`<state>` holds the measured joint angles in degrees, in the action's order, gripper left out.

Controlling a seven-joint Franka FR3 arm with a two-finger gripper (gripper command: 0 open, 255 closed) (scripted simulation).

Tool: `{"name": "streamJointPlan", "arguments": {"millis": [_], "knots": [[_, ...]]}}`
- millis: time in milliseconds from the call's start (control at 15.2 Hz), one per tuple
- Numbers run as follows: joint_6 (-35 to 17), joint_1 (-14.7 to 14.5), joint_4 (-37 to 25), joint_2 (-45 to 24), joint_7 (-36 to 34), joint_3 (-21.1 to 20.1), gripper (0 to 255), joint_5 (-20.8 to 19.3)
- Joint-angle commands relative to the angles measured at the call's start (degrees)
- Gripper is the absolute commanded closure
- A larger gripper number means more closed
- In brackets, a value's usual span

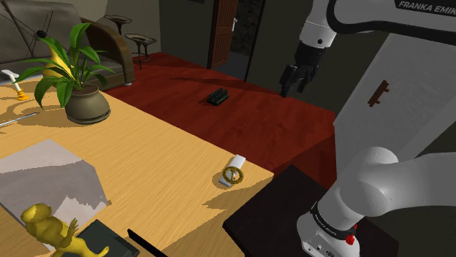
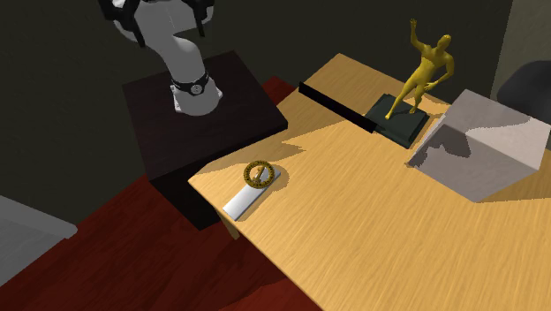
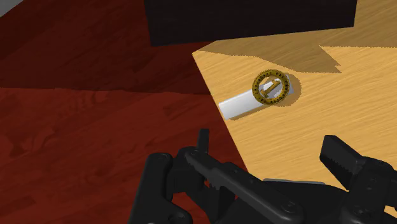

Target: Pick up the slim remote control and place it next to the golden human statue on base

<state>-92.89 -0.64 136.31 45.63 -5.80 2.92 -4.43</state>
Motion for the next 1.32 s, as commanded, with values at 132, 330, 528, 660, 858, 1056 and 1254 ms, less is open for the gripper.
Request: {"name": "streamJointPlan", "arguments": {"millis": [132, 330, 528, 660, 858, 1056, 1254], "knots": [[-3.7, 0.7, 3.5, -0.5, -3.2, -0.8, 0, 0.7], [-9.5, 1.6, 8.2, -1.9, -8.0, -2.0, 0, 1.8], [-15.6, 2.5, 12.2, -4.2, -12.7, -3.4, 0, 3.0], [-19.9, 3.0, 14.6, -6.3, -15.9, -4.2, 0, 3.7], [-26.7, 3.8, 17.4, -10.4, -20.6, -5.6, 0, 4.8], [-33.7, 4.5, 19.5, -15.6, -25.2, -6.9, 0, 5.8], [-41.0, 5.3, 20.7, -21.8, -29.9, -8.3, 0, 6.7]]}}
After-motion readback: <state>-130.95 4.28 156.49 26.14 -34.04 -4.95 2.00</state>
